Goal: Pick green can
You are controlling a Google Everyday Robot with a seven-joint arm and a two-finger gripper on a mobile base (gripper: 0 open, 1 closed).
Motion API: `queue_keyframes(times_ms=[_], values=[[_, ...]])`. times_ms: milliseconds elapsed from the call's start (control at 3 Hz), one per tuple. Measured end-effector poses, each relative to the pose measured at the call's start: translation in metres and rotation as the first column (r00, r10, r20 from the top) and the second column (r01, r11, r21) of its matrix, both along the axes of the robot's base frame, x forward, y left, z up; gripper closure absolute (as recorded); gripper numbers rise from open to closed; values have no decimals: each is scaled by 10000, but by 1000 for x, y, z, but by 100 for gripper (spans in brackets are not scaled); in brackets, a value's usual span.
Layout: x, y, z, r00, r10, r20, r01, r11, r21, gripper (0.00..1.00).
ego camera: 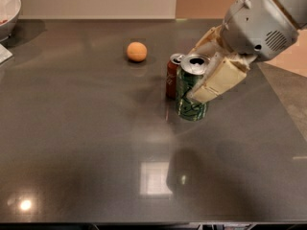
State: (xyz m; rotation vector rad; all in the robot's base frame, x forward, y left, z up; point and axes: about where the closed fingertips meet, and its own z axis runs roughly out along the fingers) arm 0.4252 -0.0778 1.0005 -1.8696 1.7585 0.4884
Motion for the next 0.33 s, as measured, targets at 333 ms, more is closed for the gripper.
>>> queue_keyframes(times_ms=[333], values=[[0, 0, 0, 10000, 4, 9, -4, 10000, 2, 100]])
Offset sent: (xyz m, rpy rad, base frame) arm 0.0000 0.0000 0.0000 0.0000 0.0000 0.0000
